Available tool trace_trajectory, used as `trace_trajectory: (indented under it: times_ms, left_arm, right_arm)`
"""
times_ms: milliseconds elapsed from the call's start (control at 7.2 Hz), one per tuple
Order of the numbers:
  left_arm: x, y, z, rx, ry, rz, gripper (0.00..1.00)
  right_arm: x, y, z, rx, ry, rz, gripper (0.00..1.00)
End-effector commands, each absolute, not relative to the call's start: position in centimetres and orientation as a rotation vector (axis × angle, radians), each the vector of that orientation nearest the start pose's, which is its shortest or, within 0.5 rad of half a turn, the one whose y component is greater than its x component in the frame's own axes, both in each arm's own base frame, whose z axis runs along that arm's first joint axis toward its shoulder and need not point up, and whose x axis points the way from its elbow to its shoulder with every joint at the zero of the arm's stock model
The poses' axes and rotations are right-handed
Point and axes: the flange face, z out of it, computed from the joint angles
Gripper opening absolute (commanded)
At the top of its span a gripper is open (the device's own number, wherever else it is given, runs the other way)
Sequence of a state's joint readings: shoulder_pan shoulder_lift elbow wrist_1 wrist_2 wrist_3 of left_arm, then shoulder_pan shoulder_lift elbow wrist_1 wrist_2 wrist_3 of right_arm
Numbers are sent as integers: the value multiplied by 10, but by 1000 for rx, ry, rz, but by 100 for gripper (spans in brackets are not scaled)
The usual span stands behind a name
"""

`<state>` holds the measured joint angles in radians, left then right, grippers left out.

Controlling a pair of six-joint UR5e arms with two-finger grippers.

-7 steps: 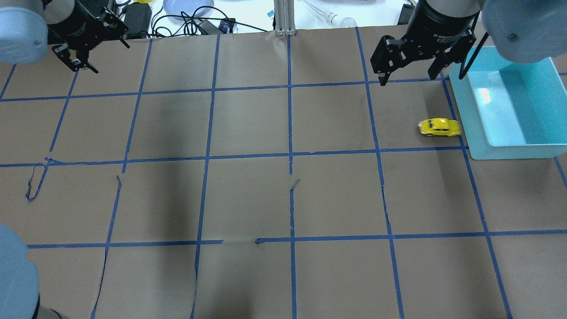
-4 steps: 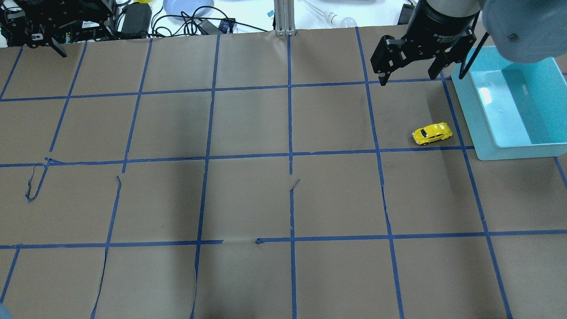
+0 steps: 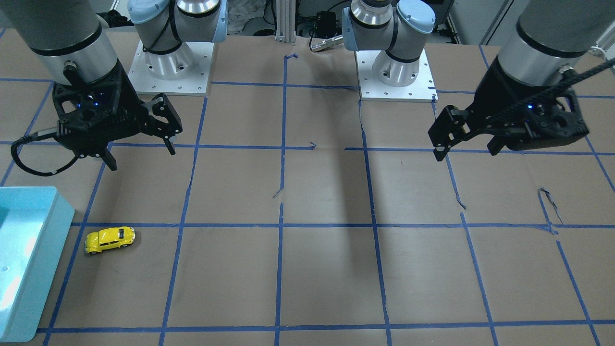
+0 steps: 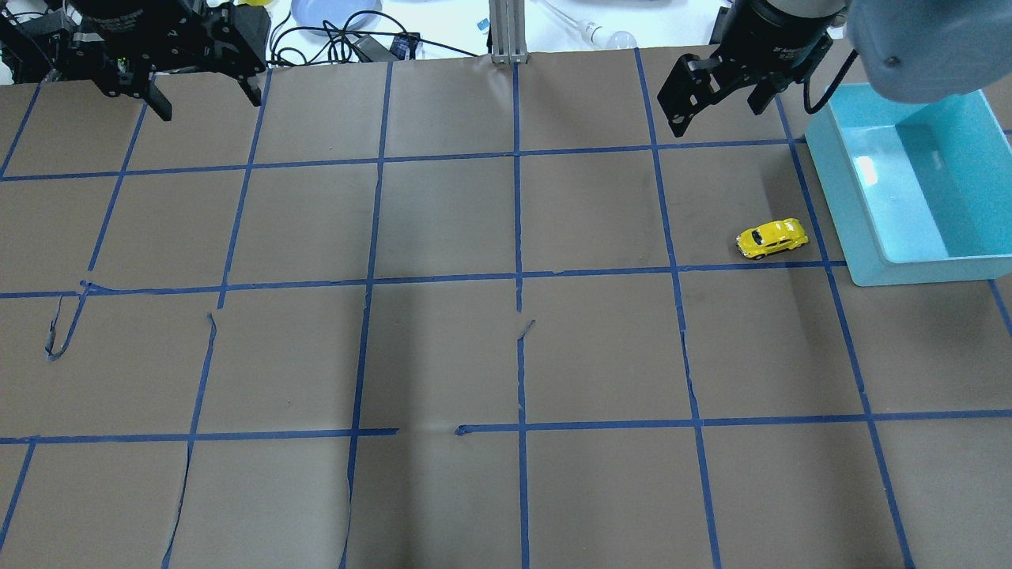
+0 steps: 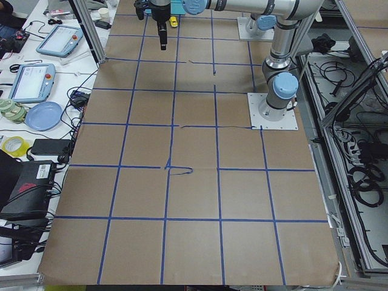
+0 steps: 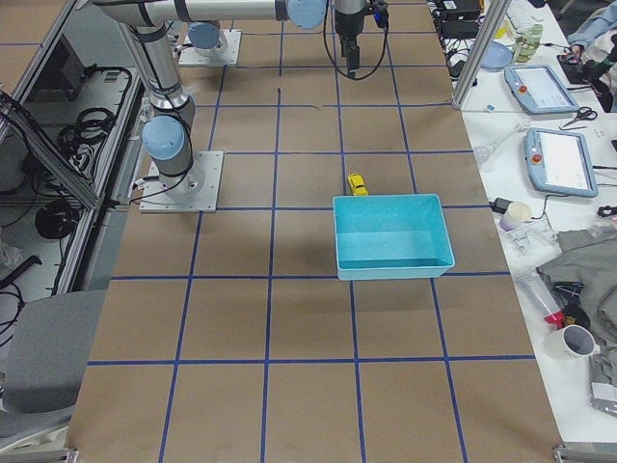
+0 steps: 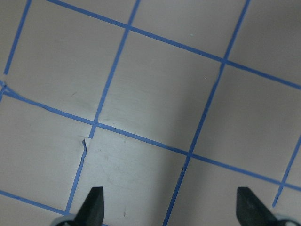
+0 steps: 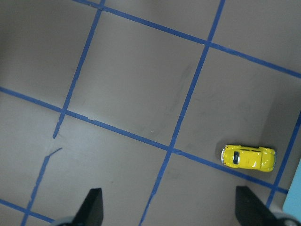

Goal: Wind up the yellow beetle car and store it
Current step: 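Raise the left gripper back while moving the right gripper above the car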

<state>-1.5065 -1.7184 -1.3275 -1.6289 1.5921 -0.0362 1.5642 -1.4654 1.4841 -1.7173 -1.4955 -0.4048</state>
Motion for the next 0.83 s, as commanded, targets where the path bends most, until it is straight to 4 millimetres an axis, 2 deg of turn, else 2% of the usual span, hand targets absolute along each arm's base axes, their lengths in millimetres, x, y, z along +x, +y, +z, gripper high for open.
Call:
trace_trajectory:
  times_ms: [0,139,278,556,694]
  left_arm:
    - [-107,-557,503,-72,3116,5,100]
    - [-109,-555,497,-67,3117,27,100]
    - [-109,-554,496,-67,3115,29,100]
    - [-107,-555,495,-69,3115,29,100]
    - [-107,-556,495,-69,3115,18,100]
  right_arm:
    - [88,-567,468,-1153,2877,-169,96]
    - [50,-574,458,-1413,2780,-131,96]
    - [12,-580,432,-1641,2637,-46,92]
    - [-18,-606,368,-2045,2294,-4,94]
    - [-22,-609,342,-2107,2249,32,98]
